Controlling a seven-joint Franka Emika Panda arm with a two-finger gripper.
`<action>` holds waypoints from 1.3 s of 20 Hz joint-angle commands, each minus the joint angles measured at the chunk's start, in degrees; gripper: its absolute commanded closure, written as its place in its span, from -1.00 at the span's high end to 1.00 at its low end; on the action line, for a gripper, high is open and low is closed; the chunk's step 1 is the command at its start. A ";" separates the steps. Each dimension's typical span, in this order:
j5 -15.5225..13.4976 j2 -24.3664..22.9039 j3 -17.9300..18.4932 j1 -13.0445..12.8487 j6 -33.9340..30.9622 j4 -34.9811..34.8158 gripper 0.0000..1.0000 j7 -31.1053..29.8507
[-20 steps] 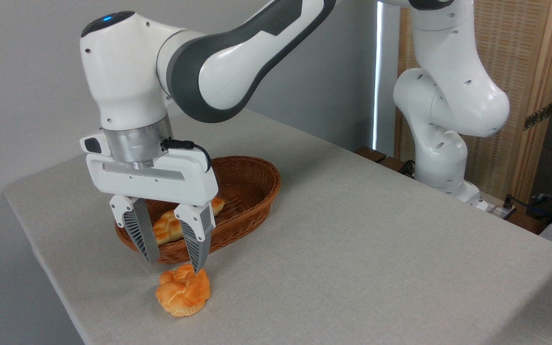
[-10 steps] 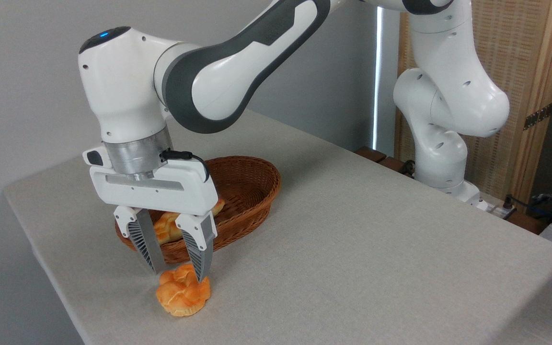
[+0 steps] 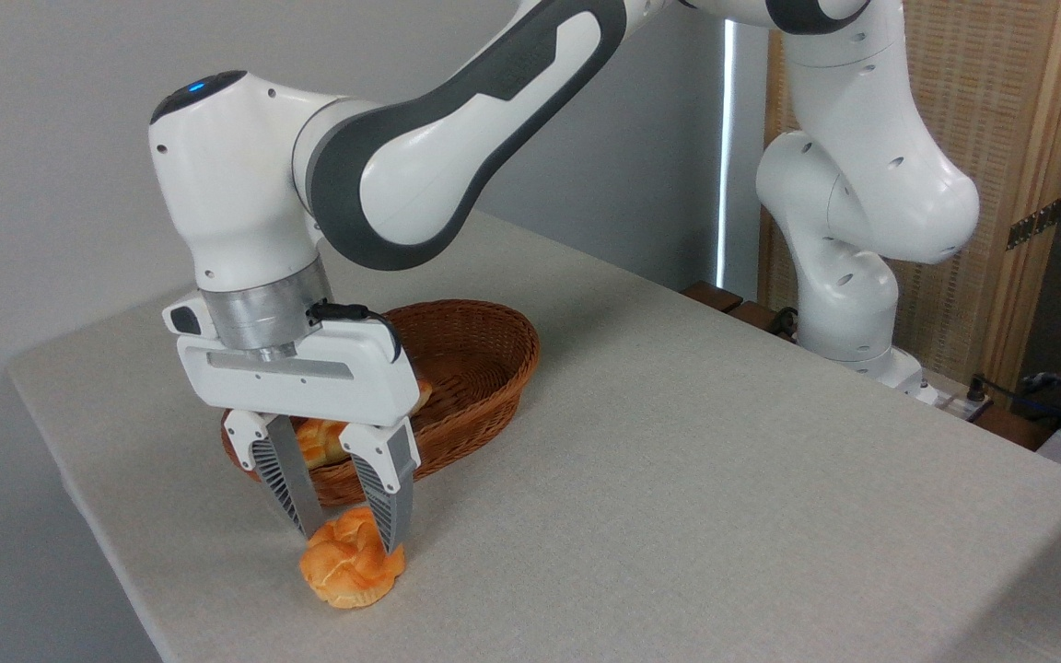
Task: Put bread into the basket
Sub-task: 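Close the gripper on the round bun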
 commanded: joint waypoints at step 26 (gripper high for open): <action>2.93 2.15 -0.77 -0.65 2.19 -0.07 -0.23 -2.00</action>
